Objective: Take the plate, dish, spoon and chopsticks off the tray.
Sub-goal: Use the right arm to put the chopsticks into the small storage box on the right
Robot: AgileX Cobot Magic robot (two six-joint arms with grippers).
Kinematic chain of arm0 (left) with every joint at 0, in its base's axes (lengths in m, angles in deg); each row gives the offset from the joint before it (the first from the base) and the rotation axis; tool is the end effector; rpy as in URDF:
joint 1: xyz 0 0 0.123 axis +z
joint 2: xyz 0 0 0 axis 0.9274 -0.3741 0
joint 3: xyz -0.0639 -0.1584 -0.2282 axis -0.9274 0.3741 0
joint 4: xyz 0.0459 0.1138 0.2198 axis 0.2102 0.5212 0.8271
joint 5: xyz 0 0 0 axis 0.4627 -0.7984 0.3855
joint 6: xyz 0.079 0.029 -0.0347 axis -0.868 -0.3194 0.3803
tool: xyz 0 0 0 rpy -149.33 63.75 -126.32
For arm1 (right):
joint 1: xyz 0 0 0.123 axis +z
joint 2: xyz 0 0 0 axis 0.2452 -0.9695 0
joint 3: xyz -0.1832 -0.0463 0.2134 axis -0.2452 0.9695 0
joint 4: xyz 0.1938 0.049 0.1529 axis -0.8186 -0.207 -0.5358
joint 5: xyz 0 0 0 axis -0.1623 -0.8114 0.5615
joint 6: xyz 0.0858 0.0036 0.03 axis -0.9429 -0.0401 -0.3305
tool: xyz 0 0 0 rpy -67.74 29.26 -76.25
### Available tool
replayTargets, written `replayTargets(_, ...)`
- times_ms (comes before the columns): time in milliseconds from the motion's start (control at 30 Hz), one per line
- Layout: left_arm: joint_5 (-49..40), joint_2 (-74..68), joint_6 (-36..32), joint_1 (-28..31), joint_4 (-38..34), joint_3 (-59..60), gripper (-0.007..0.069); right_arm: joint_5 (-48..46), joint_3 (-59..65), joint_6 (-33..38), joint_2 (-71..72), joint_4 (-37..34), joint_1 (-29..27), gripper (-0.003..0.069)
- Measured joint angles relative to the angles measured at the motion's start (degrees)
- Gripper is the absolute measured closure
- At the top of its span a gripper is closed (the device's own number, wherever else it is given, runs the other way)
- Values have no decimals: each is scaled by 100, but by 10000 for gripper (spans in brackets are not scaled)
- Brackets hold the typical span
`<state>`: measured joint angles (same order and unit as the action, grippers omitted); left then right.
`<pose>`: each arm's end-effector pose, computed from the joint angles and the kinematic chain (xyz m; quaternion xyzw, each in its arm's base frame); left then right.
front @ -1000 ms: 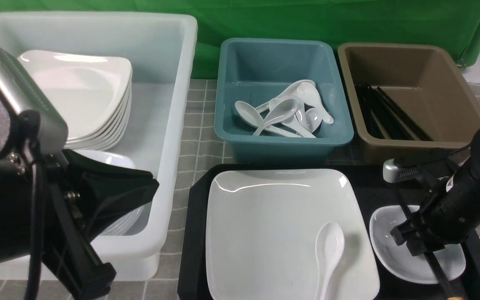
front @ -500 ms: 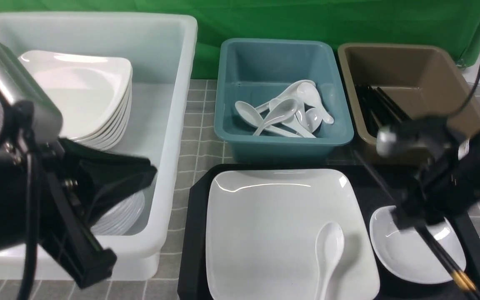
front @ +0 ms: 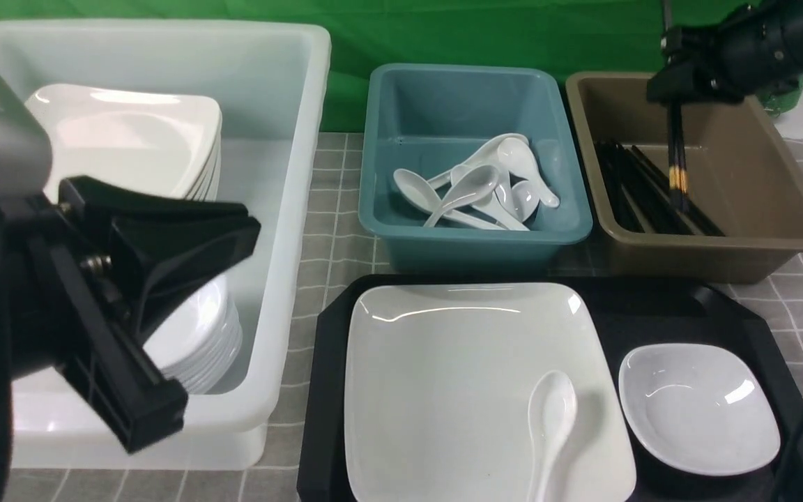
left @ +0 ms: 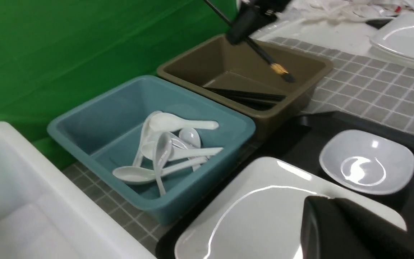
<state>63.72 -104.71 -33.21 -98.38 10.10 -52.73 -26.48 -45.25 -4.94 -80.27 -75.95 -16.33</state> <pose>0.1244 -0.0967 0.3590 0.3569 0.7170 -0.1797 0.5711 0.4945 0.0167 0.3012 0.0045 0.8942 0.2031 0.3988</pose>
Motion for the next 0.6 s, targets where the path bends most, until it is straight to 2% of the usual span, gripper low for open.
replayTargets(133, -164, 6, -6, 0, -5, 0, 604, 10, -489, -270, -509, 457, -29, 493)
replayTargets(200, -220, 6, -6, 0, -5, 0, 604, -34, -562, -596, -679, 929, -29, 379)
replayTargets(300, -226, 6, -6, 0, -5, 0, 604, -217, -585, -750, -703, 1313, -43, 162)
replayTargets(333, -226, 6, -6, 0, -5, 0, 604, -237, -585, -750, -696, 1321, -43, 152)
replayTargets(367, -243, 6, -6, 0, 18, 0, 604, -460, -590, -729, -615, 1398, -49, 102)
replayTargets(433, -257, 6, -6, 0, 38, 0, 604, -873, -590, -601, -459, 1451, -49, 111)
replayTargets(500, -270, 6, -6, 0, 57, 0, 604, -1335, -592, -483, -278, 1468, -40, 169)
replayTargets(533, -291, 6, -6, 0, 99, 0, 604, -1665, -596, -411, -124, 1480, -14, 222)
replayTargets(567, -313, 6, -6, 0, 167, 0, 604, -2099, -596, -357, 13, 1487, 9, 309)
replayTargets(600, -328, 6, -6, 0, 257, 0, 604, -2236, -596, -342, 123, 1494, 37, 347)
